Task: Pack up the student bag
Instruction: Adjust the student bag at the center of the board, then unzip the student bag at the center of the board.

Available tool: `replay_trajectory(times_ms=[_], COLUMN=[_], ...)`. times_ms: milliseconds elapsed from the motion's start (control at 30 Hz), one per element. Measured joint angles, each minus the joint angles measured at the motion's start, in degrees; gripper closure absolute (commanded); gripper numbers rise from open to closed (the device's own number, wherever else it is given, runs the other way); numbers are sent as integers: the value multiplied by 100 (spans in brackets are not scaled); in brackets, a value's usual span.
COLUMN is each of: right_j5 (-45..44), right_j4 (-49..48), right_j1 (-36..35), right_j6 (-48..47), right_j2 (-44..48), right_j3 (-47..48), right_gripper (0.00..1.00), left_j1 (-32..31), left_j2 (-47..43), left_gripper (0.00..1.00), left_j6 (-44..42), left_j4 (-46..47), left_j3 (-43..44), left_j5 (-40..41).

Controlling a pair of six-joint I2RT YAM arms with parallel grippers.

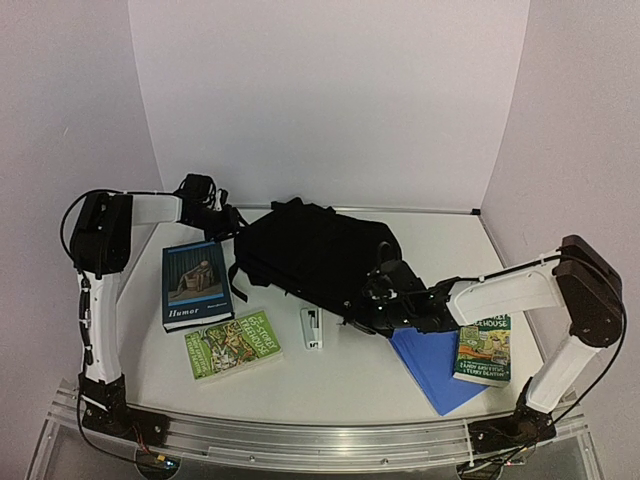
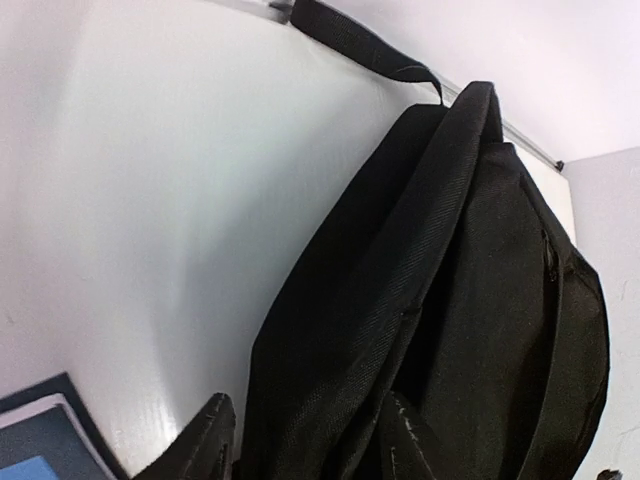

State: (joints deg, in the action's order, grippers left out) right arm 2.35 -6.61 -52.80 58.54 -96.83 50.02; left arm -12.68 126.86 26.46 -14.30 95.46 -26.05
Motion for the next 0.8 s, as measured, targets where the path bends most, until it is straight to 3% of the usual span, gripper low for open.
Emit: replay_trajectory(times_ms=[100,200,400,567,800], right_j5=[162,303,523,624,636], right_j4=[62,78,57,25,-37], right_j1=[-3,-8,-32,-58,-107], right_j6=[-143,-247,-377,-444,-448], right_j2=[-59,-171,-402,-480,-490], right_j3=[62,198,427,511,522], right_gripper=[100,100,100,100,100], left_j1=[-2,-97,-975,-1776,-2128], left_j2=[-350,-1124,-2398,-2470,-2083], left_gripper=[24,23,22,22,26], left_j6=[107,438,1585,2569,3354], left_j4=[135,323,1040,1842,2585], left_j3=[-365,-1291,-2936,-3734,-3950], left_j5=[157,313,438,328,225])
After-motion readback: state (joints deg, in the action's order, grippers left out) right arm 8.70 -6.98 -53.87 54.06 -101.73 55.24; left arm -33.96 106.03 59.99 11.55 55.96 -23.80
